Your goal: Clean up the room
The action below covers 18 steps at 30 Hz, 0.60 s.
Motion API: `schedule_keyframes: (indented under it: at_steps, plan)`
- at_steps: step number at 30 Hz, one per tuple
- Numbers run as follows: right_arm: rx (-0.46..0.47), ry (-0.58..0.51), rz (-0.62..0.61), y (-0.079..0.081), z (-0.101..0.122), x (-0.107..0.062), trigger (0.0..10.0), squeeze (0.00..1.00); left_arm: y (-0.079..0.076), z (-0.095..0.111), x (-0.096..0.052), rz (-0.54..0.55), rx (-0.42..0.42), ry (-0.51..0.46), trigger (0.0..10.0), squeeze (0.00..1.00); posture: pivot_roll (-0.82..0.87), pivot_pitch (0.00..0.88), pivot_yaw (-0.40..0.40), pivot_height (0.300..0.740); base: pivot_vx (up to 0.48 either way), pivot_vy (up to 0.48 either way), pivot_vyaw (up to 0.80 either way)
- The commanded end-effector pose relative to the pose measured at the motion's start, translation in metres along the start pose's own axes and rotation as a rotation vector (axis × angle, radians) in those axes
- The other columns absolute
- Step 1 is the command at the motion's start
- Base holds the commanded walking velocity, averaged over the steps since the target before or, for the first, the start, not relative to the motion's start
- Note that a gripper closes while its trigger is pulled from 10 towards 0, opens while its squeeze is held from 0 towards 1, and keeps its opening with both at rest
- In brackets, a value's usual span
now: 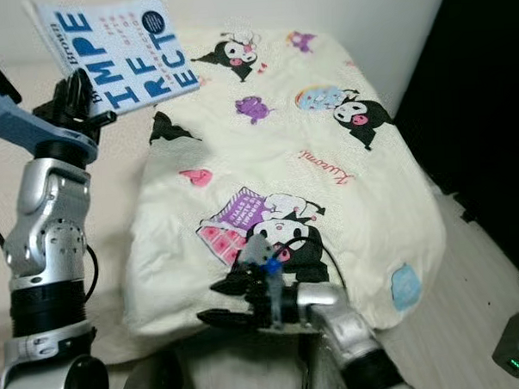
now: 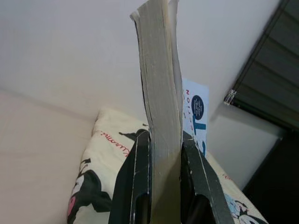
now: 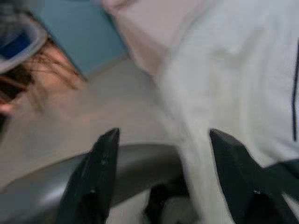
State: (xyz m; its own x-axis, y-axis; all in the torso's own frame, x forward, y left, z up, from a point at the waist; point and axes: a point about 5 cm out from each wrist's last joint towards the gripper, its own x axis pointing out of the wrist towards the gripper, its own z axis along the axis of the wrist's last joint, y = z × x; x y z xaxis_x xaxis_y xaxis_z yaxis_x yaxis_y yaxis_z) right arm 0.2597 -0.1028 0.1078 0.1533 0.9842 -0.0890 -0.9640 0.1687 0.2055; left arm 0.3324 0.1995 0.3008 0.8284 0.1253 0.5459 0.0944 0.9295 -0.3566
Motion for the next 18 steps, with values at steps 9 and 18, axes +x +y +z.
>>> schedule_keyframes:
  at_steps: [9,18]
  plan:
    - [0.069,-0.544,-0.336,-0.035,0.07,-0.052,10.0,0.0,-0.003,-0.01,-0.004,-0.025,0.062,0.031,0.0,0.0,-0.1,0.109,-0.037,0.541,0.0,0.0,0.0]
    - [0.099,-0.762,-0.41,-0.037,0.093,-0.084,10.0,0.0,-0.008,-0.018,-0.017,-0.329,0.027,0.125,0.0,0.0,-0.1,0.102,-0.036,0.576,0.0,0.0,0.0]
